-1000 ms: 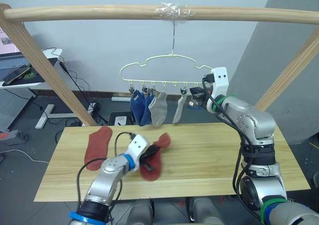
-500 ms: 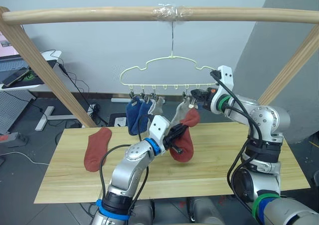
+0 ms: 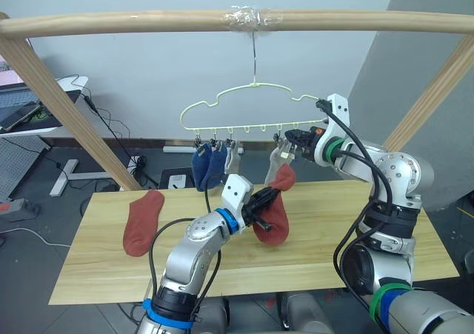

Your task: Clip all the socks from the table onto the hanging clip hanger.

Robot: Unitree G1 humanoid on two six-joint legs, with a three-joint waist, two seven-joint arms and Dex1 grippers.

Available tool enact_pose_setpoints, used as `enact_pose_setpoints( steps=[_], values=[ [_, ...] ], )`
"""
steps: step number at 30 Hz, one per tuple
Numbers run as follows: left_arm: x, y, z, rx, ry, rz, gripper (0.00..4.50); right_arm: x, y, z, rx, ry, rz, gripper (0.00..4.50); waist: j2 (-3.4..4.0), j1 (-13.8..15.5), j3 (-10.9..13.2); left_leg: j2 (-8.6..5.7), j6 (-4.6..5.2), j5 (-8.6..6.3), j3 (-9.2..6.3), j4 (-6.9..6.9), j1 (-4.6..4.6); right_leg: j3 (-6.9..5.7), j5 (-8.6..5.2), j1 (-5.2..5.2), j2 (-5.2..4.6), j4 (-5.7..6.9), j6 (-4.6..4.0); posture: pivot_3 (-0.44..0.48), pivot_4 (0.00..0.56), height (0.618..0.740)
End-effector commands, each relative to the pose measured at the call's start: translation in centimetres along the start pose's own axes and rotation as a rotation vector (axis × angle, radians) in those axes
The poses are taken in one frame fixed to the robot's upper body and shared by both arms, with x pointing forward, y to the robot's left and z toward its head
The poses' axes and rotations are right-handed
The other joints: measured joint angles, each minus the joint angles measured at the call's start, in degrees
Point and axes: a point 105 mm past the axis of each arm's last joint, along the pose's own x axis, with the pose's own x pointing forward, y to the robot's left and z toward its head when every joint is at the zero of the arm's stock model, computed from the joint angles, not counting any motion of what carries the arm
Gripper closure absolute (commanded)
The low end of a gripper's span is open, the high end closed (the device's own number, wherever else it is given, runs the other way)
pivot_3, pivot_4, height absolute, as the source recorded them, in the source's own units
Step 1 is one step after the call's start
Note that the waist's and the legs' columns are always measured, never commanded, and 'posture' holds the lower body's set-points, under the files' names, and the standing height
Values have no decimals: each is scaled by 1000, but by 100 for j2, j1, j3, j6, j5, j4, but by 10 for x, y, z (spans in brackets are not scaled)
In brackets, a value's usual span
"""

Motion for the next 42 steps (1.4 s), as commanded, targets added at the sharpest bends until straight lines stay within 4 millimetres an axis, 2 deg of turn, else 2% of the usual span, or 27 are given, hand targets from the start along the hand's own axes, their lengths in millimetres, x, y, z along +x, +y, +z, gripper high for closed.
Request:
enact_pose_setpoints(
  steps=[1, 8, 20, 24, 26, 31, 33, 34, 37, 41, 42],
  values=[
    [6, 3, 17, 3, -66, 9, 4492, -3, 0, 3, 0, -10, -6, 4500, 0, -19, 0, 0, 0, 0, 0, 0, -1, 0, 0, 0, 0, 0, 0, -105, 135, 740],
    [13, 6, 26, 5, -91, 8, 4492, -3, 2, 1, 2, -11, -3, 4500, 0, -45, 0, 0, 0, 0, -1, -2, -1, -1, 0, 0, 0, -2, 1, -112, 137, 740],
    [22, -2, 42, 1, -139, -12, 4492, -2, 8, -6, -10, 1, 11, 4500, 0, -48, 0, 0, 0, 0, -1, -3, -3, -1, -1, 0, 0, -5, 1, -108, 139, 740],
    [21, -4, 42, 0, -138, -24, 4500, -3, 8, -4, -11, -18, 27, 3345, 0, -50, 1, 0, 0, 0, -1, -3, -3, -1, -1, -1, 0, -5, 1, -107, 138, 740],
    [22, -6, 42, 1, -137, -28, 4500, -5, 8, -3, -9, -29, 36, 2483, 0, -59, 2, 0, 0, 0, -1, -3, -3, -1, -1, -1, 0, -5, 1, -108, 137, 740],
    [25, -15, 43, -8, -136, -84, 4500, -17, 4, 2, 11, -71, 39, 793, 1, -70, 2, 0, 0, 0, 0, -5, -7, 0, -1, -6, 1, -4, 1, -114, 138, 740],
    [26, -18, 43, -19, -133, -105, 3916, -24, 5, 5, 59, -101, 67, 109, 1, -70, 2, 0, 0, 0, -1, -5, -9, 0, -1, -8, 1, -5, 1, -118, 138, 740],
    [26, -19, 43, -34, -130, -112, 3703, -28, 8, 6, 81, -117, 94, 0, 1, -70, 2, 0, 0, 0, 0, -5, -10, 0, -1, -8, 1, -5, 1, -122, 138, 740],
    [26, -21, 41, -71, -115, -135, 2830, -42, 13, 7, 106, -151, 141, 0, 2, -74, 3, 0, 0, 0, -1, -5, -10, 0, -1, -10, 1, -5, 1, -130, 138, 740],
    [22, -17, 35, -86, -81, -136, 1473, -54, 9, -1, 64, -156, 118, 0, 2, -83, 3, 0, 0, -1, -1, -5, -10, 0, -3, -11, 1, -5, -2, -140, 138, 740],
    [18, -15, 33, -90, -68, -135, 1285, -56, 7, -3, 45, -156, 103, 0, 2, -87, 3, 0, 0, 0, 0, -5, -10, 0, -3, -11, 1, -5, -2, -140, 138, 740]
  ],
)
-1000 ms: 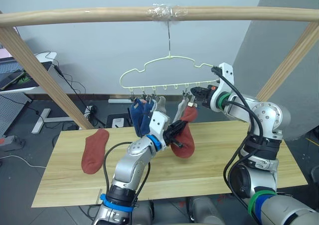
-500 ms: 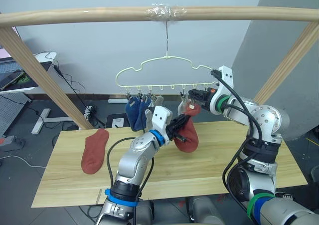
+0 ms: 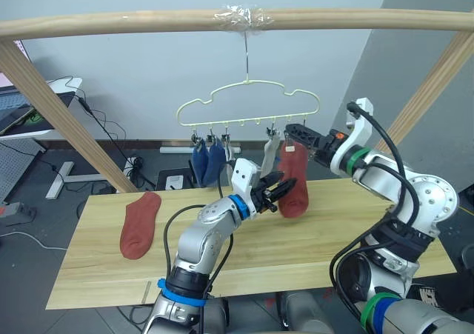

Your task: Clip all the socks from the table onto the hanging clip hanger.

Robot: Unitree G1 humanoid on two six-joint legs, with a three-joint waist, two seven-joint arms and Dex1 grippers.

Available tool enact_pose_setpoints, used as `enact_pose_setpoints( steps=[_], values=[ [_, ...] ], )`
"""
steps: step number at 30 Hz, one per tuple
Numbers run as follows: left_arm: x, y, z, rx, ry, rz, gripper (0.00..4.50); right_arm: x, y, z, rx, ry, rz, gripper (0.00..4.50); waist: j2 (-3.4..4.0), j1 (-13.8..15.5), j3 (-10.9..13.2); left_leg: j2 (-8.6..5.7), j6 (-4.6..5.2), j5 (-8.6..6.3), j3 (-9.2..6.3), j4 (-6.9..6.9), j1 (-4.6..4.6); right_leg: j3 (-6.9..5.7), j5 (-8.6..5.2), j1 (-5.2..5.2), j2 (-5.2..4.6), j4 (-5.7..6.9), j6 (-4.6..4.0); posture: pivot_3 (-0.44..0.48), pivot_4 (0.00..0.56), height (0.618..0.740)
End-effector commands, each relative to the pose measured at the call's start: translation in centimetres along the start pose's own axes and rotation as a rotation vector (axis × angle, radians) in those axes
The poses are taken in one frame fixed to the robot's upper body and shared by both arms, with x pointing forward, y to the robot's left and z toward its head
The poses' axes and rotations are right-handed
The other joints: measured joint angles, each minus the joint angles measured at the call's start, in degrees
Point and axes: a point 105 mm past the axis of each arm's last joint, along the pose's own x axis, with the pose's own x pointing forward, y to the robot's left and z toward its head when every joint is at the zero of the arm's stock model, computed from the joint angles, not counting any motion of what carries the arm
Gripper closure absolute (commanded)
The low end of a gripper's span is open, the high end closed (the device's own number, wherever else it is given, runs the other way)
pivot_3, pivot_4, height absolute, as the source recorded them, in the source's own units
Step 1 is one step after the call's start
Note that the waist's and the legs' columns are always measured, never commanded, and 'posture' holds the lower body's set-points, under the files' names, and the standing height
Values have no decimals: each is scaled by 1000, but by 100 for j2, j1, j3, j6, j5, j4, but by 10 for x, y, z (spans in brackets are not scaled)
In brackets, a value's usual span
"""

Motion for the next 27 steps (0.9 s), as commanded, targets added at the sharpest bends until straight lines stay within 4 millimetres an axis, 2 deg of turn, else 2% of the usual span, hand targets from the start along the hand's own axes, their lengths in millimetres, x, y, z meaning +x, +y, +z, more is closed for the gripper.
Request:
enact_pose_setpoints(
  steps=[1, 4, 7, 11, 14, 16, 18, 21, 23, 27],
  values=[
    [-9, -4, 10, 21, -12, -45, 989, -11, 3, 2, -90, -29, -1, 0, 0, -12, 0, 0, 0, 0, 0, 0, 0, 0, -1, 0, 0, 0, -1, -142, 141, 740],
    [-23, 0, 9, 33, 13, -40, 60, -11, -3, -2, -113, -50, -40, 0, 1, -93, 1, 0, 0, 0, 2, -2, 0, 3, -11, -3, 0, 1, -19, -144, 140, 740],
    [-41, 5, 13, 59, 30, -33, 20, -9, -8, -6, -155, -73, -81, 0, 2, -159, 2, 1, 0, 0, 3, -5, 2, 4, -11, -4, 0, 2, -18, -141, 140, 740],
    [-65, 12, 28, 117, 21, -16, 20, -3, -22, -13, -314, -102, -177, 0, 2, -225, 3, 2, 0, 0, 3, -8, 2, 4, -18, -7, 0, 1, -30, -119, 137, 740],
    [-75, 12, 42, 179, -1, -13, 0, 3, -25, -14, -401, -139, -214, 537, 0, -235, 4, 2, -1, 0, 4, -7, 1, 5, -19, -7, -1, 1, -31, -93, 130, 740],
    [-79, 11, 53, 210, -34, -5, 0, 9, -25, -15, -500, -161, -235, 1248, 0, -233, 4, 2, -1, 0, 4, -7, 1, 5, -19, -6, -1, -1, -31, -85, 130, 740],
    [-82, 9, 59, 226, -56, -3, 0, 12, -24, -13, -516, -200, -240, 1248, -2, -217, 5, 1, -1, 0, 5, -7, 1, 5, -19, -6, -2, -3, -31, -76, 127, 740],
    [-84, 3, 61, 263, -53, -17, 0, 18, -22, -11, -545, -251, -246, 1749, -3, -179, 6, 1, -1, 0, 3, -10, 1, 5, -17, -6, -1, -2, -28, -69, 127, 740],
    [-84, -2, 63, 294, -57, -27, 0, 22, -21, -9, -580, -276, -262, 2431, -3, -159, 6, 1, -1, 0, 4, -12, 2, 6, -8, -7, -1, -2, -12, -62, 126, 740],
    [-83, -11, 73, 308, -110, -40, 0, 30, -19, -1, -582, -338, -281, 2431, -3, -87, 6, 2, -1, 0, 5, -9, 2, 7, -9, -7, -1, 0, -14, -51, 124, 740]
  ],
)
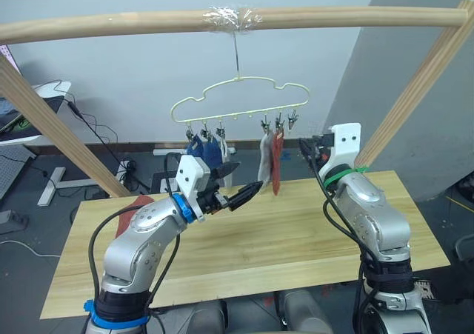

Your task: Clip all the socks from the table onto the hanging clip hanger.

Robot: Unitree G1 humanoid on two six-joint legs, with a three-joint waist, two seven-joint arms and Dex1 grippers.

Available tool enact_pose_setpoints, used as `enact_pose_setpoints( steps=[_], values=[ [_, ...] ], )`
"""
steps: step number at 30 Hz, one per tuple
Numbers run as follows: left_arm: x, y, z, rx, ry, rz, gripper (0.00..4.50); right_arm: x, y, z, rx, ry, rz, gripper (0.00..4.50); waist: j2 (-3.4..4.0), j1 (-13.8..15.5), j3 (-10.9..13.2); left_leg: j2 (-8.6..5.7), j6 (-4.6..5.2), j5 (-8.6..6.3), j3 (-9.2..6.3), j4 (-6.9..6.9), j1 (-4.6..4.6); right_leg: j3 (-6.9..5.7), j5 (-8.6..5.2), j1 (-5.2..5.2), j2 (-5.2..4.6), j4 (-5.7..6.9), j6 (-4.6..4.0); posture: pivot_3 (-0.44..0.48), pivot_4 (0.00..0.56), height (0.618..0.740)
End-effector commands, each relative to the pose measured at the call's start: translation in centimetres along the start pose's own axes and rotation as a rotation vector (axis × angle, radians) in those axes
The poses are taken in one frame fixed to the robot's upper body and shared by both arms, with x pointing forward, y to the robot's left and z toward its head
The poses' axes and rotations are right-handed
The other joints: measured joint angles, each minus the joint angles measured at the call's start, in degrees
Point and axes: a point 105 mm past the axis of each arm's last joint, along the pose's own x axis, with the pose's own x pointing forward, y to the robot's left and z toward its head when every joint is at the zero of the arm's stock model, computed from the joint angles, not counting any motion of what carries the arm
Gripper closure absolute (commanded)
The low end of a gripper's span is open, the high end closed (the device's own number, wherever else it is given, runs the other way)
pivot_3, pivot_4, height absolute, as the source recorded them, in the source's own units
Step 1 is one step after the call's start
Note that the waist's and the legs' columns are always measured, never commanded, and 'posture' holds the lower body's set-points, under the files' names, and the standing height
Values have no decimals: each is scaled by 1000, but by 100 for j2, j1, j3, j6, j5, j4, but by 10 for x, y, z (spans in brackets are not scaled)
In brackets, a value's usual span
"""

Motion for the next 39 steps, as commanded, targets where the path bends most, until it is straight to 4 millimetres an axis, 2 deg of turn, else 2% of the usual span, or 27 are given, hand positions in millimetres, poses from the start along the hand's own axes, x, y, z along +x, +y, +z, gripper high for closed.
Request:
enact_pose_setpoints(
  steps=[1, 7, 16, 28, 39],
  values=[
    [2, -11, 20, 55, -84, -30, 0, 7, 3, 23, -20, -114, -20, 2431, 0, 21, 0, 0, 0, 0, 1, 1, 0, 1, 0, 0, 0, 1, 0, -51, 124, 740],
    [2, -10, 25, 73, -107, -21, 0, 22, 8, 23, -11, -138, -36, 2431, 0, 89, 0, 0, 0, 0, 0, -1, 1, 0, 4, 0, 0, 2, 5, -39, 119, 740],
    [2, -10, 25, 77, -108, -17, 0, 37, 5, 21, -30, -137, -89, 2431, 0, 138, -1, 0, 0, 0, 1, 0, 1, 0, 7, 1, 0, 4, 9, -24, 114, 740],
    [3, -10, 25, 75, -105, -11, 0, 46, 1, 21, -25, -139, -123, 2431, 0, 143, 0, 0, 0, 0, 0, 1, 3, 0, 9, 1, 0, 8, 12, -17, 125, 740],
    [4, -9, 28, 82, -110, -5, 0, 56, 10, 27, -17, -163, -98, 2431, 0, 147, 0, 0, 0, 0, 0, 1, 2, 0, 9, 2, 0, 8, 12, -7, 131, 740]
  ],
)
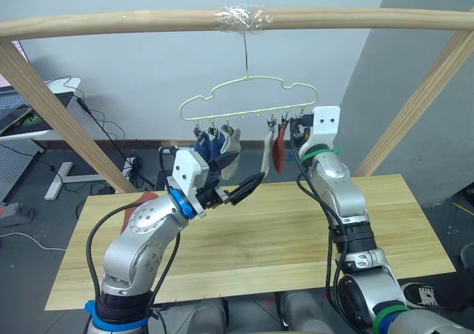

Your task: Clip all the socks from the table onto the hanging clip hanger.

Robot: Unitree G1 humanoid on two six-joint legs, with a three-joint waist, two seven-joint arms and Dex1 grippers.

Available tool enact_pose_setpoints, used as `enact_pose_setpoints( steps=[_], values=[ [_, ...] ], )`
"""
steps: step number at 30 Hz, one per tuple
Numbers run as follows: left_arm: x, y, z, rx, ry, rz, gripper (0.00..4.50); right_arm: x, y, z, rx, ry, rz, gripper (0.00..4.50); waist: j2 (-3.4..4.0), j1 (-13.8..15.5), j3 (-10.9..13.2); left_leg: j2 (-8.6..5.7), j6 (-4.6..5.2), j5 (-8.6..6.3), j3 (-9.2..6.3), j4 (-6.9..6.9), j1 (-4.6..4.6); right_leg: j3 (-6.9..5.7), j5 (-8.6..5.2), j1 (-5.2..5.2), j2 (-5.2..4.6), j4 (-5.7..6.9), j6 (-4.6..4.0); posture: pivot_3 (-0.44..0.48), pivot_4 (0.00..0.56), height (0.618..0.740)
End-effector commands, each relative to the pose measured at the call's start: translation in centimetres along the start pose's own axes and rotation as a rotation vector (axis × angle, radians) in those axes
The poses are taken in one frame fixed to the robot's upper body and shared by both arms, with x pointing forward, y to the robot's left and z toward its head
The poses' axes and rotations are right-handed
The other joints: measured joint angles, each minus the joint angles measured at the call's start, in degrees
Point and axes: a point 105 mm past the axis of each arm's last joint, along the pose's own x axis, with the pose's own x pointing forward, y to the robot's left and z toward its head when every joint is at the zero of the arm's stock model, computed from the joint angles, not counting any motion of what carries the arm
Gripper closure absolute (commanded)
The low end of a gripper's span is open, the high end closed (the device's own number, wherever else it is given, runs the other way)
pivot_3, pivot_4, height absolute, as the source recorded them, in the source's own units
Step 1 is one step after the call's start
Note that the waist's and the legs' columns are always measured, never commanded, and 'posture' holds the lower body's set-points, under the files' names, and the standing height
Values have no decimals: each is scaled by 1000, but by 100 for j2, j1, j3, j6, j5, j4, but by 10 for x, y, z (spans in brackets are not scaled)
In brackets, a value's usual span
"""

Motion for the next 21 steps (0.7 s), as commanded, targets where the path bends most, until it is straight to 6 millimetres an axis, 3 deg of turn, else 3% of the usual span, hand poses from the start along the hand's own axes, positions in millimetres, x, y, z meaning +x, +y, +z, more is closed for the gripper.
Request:
enact_pose_setpoints(
  steps=[1, 18, 21],
  values=[
    [2, -7, 14, 38, -47, -26, 0, 4, 4, 21, -4, -77, 7, 2431, 0, 1, 0, 0, 0, 0, 0, 0, 0, 1, 0, 0, 0, 0, 0, -7, 131, 740],
    [4, -8, 13, 31, -47, -18, 0, 11, 8, 20, -2, -72, 20, 2431, 0, 3, 0, 0, 0, 0, -1, 0, 1, 0, 0, 0, 0, 3, 0, -1, 137, 740],
    [5, -8, 12, 31, -45, -18, 0, 11, 7, 16, 3, -63, 18, 3026, 0, 4, 0, 0, 0, 0, 0, 0, 1, 0, 0, 0, 0, 3, 0, -1, 137, 740]
  ],
)
